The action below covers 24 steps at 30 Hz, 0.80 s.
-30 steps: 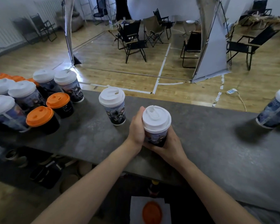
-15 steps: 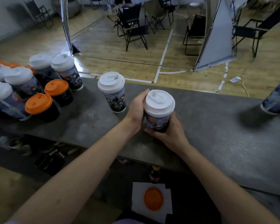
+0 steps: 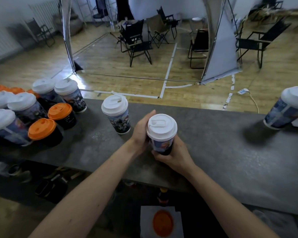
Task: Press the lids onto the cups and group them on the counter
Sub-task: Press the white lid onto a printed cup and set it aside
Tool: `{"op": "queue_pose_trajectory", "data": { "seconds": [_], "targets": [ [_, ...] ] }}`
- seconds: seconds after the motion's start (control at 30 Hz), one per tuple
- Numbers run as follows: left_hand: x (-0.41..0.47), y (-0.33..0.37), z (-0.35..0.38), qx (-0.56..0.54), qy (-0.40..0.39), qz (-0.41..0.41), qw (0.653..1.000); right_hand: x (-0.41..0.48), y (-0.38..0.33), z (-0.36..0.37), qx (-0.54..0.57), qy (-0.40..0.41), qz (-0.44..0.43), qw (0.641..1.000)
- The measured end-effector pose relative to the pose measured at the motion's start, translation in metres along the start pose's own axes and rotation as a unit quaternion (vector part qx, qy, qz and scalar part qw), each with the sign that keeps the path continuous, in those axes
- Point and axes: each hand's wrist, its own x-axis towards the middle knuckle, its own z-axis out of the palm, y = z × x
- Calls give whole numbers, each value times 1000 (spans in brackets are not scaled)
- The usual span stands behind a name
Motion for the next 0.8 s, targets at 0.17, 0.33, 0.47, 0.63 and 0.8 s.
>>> {"op": "queue_pose_trajectory", "data": {
  "seconds": [0.17, 0.33, 0.47, 0.63, 0.8],
  "targets": [
    [1, -20, 7, -6, 111, 93, 989, 4, -1, 4, 40, 21, 7, 999],
    [-1, -6, 6, 6, 10, -12, 1000, 1, 3, -2, 25, 16, 19, 999],
    [6, -6, 8, 15, 33, 15, 999, 1, 2, 1, 41, 27, 11, 999],
    [7, -19, 6, 9, 73, 70, 995, 2, 2, 2, 32, 56, 22, 998],
    [6, -4, 8, 56, 23, 18, 998, 0, 1, -1, 30, 41, 14, 999]
  ]
}}
